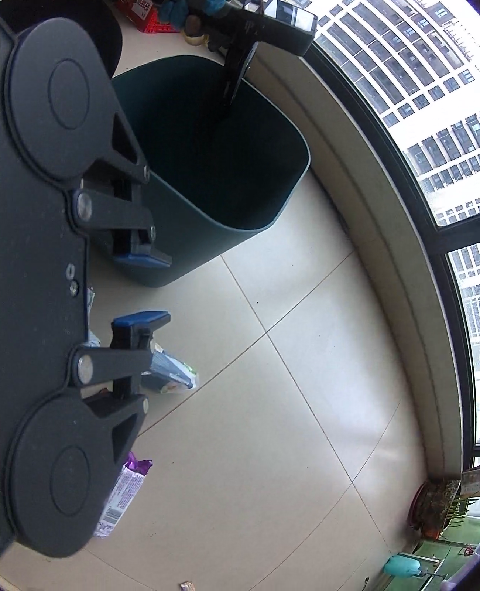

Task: Collect trash
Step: 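Lower the right gripper to the grey crumpled cloth and close on it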

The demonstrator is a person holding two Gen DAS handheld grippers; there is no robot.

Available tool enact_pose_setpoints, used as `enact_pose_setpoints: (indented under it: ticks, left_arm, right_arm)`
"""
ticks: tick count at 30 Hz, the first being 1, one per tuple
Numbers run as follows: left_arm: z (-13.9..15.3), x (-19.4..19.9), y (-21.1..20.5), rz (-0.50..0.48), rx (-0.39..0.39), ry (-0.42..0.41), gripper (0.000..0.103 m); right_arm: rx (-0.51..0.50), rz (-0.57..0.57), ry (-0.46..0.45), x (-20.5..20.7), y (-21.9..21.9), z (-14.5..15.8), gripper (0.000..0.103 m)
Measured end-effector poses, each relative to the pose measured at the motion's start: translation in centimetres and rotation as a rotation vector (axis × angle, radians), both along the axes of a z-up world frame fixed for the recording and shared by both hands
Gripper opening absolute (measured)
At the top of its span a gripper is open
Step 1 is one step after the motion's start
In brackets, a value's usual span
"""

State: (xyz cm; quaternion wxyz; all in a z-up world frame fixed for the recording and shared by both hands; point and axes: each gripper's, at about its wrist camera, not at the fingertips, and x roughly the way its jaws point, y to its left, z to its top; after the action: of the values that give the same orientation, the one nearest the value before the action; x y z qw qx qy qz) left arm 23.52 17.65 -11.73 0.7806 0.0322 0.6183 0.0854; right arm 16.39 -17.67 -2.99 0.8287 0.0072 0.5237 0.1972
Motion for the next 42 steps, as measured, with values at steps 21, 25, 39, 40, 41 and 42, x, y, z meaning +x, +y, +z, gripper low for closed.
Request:
enact_pose_setpoints:
  ticks: [21,25,39,40,41,42]
  left_arm:
    - [0.4,-0.3,-1.2,-0.168,0.049,0.000,0.018]
    - [0.1,-0.4,-1.4,-0.170,0.059,-0.001,0.018]
    - [-0.2,-0.4,-1.8,-0.167,0.068,0.000,0.018]
    - [-0.1,-0.4,-1.8,-0.166,0.067,0.000,0.018]
    - [-0.2,-0.4,-1.8,-0.165,0.066,0.001,0.018]
    - [-0.2,-0.4,-1.8,-0.165,0.066,0.002,0.018]
  right_arm:
    - [-0.226,0.130,0.271,-5.5,2.3,-20.8,0.043]
    - [-0.143,0.045,0.266,-3.7,2.9,-22.5,0.054]
    - [-0.039,-0.483,0.416,2.2,0.9,-28.6,0.068]
    - [-0.037,-0.493,0.425,2.4,0.9,-28.9,0.067]
    - [-0.039,-0.500,0.433,2.5,1.0,-29.1,0.066]
    - [-0.040,-0.503,0.440,2.6,1.0,-29.3,0.066]
